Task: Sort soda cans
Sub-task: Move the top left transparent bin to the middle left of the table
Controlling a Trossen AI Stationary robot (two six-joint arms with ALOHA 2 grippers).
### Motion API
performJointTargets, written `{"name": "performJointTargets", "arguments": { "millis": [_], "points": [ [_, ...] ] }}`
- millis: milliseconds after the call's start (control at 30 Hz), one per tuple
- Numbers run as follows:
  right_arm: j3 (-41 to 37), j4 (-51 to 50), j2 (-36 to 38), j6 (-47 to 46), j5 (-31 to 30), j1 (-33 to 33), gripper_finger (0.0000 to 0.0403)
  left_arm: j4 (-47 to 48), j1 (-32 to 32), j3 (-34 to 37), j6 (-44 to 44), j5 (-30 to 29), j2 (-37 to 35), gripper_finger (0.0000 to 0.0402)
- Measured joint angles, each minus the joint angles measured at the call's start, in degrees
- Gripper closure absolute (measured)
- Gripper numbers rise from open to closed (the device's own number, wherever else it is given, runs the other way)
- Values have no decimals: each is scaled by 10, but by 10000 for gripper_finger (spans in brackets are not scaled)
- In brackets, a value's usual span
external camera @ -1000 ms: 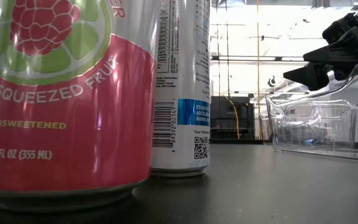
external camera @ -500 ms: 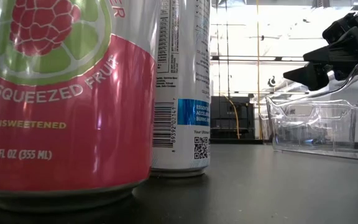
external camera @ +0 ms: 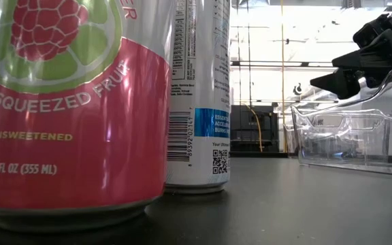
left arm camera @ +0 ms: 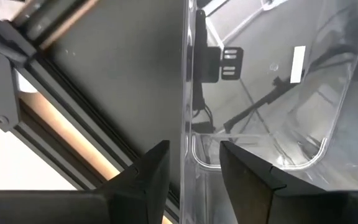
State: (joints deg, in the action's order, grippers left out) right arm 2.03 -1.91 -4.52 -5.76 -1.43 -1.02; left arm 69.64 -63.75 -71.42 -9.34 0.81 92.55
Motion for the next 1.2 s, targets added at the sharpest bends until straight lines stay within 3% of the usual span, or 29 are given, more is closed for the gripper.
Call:
{"name": "performJointTargets", "arguments": {
  "millis": [567,1000,1200],
  "points": [
    [0,0,0,0,0,0,14,14,0,0,0,-19,42,256],
    [0,0,0,0,0,0,14,15,0,17,-4,-44,42,388],
    [0,0,0,0,0,0,14,15,0,17,-4,-44,42,390]
  ]
}}
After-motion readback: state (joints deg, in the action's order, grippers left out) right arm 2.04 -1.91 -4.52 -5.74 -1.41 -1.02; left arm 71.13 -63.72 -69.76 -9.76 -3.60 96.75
